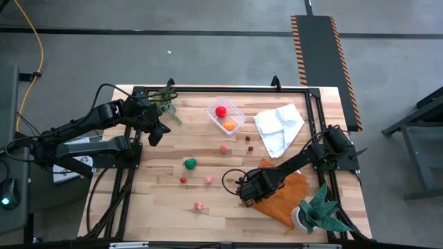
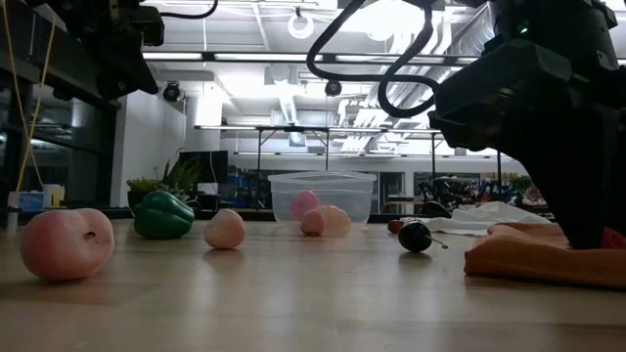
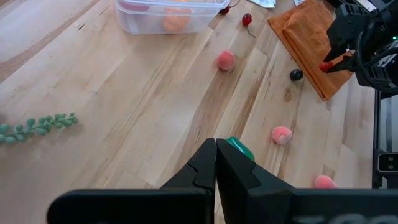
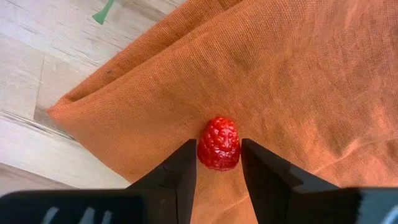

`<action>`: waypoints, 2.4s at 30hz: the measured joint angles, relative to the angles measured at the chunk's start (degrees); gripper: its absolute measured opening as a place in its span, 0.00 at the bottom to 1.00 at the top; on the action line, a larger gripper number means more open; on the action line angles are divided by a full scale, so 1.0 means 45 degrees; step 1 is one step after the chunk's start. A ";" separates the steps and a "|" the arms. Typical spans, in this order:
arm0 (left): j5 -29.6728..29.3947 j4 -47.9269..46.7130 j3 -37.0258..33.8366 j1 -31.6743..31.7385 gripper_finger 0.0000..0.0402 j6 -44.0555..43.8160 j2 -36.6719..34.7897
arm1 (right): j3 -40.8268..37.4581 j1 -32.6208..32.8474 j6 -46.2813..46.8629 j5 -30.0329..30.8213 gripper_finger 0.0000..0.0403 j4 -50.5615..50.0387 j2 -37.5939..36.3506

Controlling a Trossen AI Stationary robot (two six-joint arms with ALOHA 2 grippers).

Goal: Pick and placing Produce into tupperware
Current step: Put the red raspberry into the transparent bin

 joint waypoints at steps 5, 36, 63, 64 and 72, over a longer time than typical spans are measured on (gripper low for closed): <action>0.0002 0.0000 0.0000 0.0002 0.00 0.0000 0.0000 | 0.0000 0.0000 0.0000 0.0005 0.26 0.0000 0.0000; 0.0000 0.0000 0.0000 0.0000 0.00 0.0000 0.0000 | 0.0291 -0.0243 -0.0121 -0.0564 0.21 -0.0160 -0.0073; -0.0003 0.0005 0.0000 0.0002 0.00 0.0000 0.0004 | 0.2327 -0.1760 -0.2431 0.0816 0.21 -0.1615 -0.0083; -0.0003 0.0005 0.0000 0.0000 0.00 0.0002 0.0000 | 0.2371 -0.1822 -0.2483 0.0816 0.21 -0.1613 -0.0083; -0.0003 0.0005 0.0000 -0.0002 0.00 0.0000 0.0000 | 0.2724 -0.2292 -0.3351 0.0719 0.21 -0.1841 -0.0083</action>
